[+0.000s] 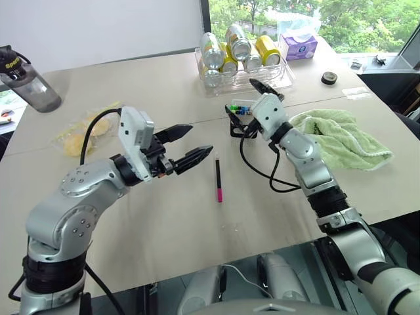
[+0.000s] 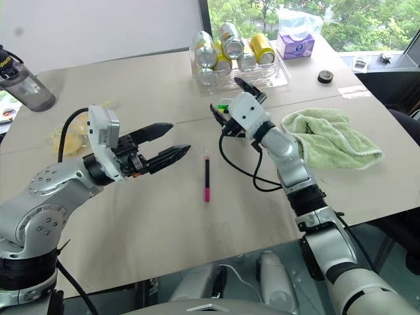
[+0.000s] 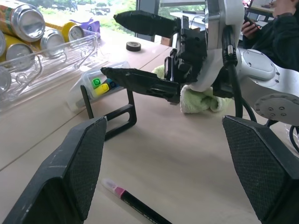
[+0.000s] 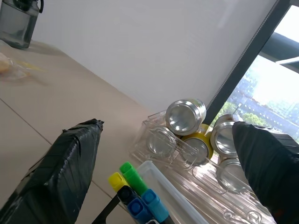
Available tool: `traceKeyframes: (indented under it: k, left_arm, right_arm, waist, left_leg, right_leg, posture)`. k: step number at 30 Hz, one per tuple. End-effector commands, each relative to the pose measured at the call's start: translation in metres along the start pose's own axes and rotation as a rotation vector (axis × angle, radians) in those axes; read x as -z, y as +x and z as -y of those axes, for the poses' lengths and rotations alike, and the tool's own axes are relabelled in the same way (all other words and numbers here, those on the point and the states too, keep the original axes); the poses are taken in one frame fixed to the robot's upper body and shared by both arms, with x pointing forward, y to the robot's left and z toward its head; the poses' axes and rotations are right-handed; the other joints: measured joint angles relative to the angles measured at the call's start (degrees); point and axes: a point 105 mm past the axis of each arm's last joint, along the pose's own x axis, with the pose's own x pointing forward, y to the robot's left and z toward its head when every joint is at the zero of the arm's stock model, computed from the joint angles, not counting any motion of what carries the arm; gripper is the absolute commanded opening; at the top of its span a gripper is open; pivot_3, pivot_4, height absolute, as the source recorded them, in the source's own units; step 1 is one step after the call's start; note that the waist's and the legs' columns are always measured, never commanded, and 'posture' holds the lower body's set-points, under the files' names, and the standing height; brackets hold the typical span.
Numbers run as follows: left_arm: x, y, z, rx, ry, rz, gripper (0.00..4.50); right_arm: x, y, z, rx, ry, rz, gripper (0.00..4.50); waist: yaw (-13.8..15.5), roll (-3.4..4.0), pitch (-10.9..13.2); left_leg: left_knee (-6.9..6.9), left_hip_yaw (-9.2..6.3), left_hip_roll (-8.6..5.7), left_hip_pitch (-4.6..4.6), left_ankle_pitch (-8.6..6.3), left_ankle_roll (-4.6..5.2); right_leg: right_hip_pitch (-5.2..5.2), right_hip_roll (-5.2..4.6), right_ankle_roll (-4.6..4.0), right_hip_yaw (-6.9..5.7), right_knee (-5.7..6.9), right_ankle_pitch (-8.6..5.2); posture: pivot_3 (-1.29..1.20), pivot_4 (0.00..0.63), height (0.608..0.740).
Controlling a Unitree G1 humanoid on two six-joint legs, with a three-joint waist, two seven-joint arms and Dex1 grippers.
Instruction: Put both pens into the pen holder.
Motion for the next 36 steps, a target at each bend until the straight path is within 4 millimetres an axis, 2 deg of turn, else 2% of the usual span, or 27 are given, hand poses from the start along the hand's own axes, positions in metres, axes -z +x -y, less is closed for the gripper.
traceKeyframes:
  k: [1,4,7,12,17,22,24,28,32,36]
  left_arm:
    - [-0.006,-0.002,0.006,0.015,0.047,0.009,4.07]
    - [-0.001,0.000,0.006,0.004,0.023,0.002,4.07]
    - [0.005,0.005,0.009,-0.012,-0.003,-0.021,4.07]
    - [0.020,0.014,0.012,-0.069,-0.064,-0.062,4.07]
    - [0.045,0.035,0.005,-0.210,-0.160,-0.150,4.07]
    - [0.069,0.050,0.007,-0.315,-0.216,-0.239,4.07]
    - [0.078,0.053,0.009,-0.333,-0.221,-0.275,4.07]
    - [0.101,0.057,0.007,-0.367,-0.147,-0.420,4.07]
    - [0.119,0.062,0.002,-0.436,-0.173,-0.506,4.07]
    - [0.133,0.057,0.003,-0.486,-0.219,-0.567,4.07]
  right_arm:
    - [-0.020,0.003,0.014,0.040,-0.033,0.080,4.49]
    - [-0.032,-0.001,0.013,0.010,-0.013,0.124,4.49]
    - [-0.041,-0.018,0.008,-0.093,0.093,0.138,4.49]
    - [-0.039,-0.065,-0.002,-0.333,0.294,0.024,4.49]
    - [-0.034,-0.115,-0.022,-0.543,0.446,-0.128,4.49]
    - [-0.040,-0.152,-0.035,-0.634,0.551,-0.167,4.49]
    - [-0.038,-0.158,-0.032,-0.603,0.593,-0.169,4.49]
    - [-0.019,-0.172,-0.033,-0.581,0.534,-0.282,4.49]
    - [-0.016,-0.172,-0.031,-0.550,0.524,-0.281,4.49]
    - [-0.016,-0.173,-0.031,-0.534,0.522,-0.284,4.49]
  waist:
    - [0.0,0.00,0.0]
    - [0.0,0.00,0.0]
    - [0.1,0.00,0.0]
    - [0.7,0.03,0.0]
    - [1.6,0.03,0.0]
    - [1.7,0.01,0.0]
    - [1.8,-0.04,0.0]
    - [2.1,-0.06,0.0]
    - [2.3,-0.07,-0.1]
    - [2.9,-0.09,-0.2]
  left_leg:
    - [0.00,0.00,0.00,0.00,0.00,0.00]
    - [0.00,0.00,0.00,0.00,0.00,0.00]
    - [0.00,-0.02,0.00,-0.01,0.00,0.00]
    - [0.03,-0.06,-0.03,-0.04,0.00,0.01]
    - [0.06,-0.05,-0.02,-0.03,0.00,0.02]
    - [0.15,0.07,-0.02,0.02,0.00,0.02]
    - [0.24,0.07,-0.03,0.01,-0.01,0.03]
    - [0.45,0.07,-0.06,0.00,-0.01,0.03]
    - [0.57,0.10,-0.07,0.02,-0.01,0.03]
    - [0.59,0.09,-0.07,0.05,-0.01,0.02]
  right_leg:
    - [0.00,0.00,0.00,0.00,0.01,0.00]
    - [0.00,0.00,0.00,0.01,0.01,0.00]
    - [-0.01,-0.01,0.00,0.00,0.01,0.00]
    - [0.03,-0.06,0.00,-0.03,-0.03,0.00]
    - [0.04,-0.07,0.00,-0.01,0.05,0.00]
    - [0.04,-0.07,0.01,0.08,0.22,0.00]
    - [0.05,-0.08,0.01,0.07,0.28,0.00]
    - [0.08,-0.09,0.01,0.06,0.45,0.00]
    - [0.10,-0.08,0.02,0.06,0.53,0.00]
    - [0.14,-0.10,0.02,0.06,0.56,0.00]
  posture:
    - [0.00,0.150,0.739]
    - [0.00,0.150,0.739]
    - [0.00,0.150,0.739]
    - [0.00,0.150,0.739]
    - [0.00,0.150,0.739]
    - [0.00,0.150,0.739]
    - [0.00,0.150,0.739]
    - [0.00,0.150,0.739]
    - [0.00,0.150,0.739]
    - [0.00,0.150,0.739]
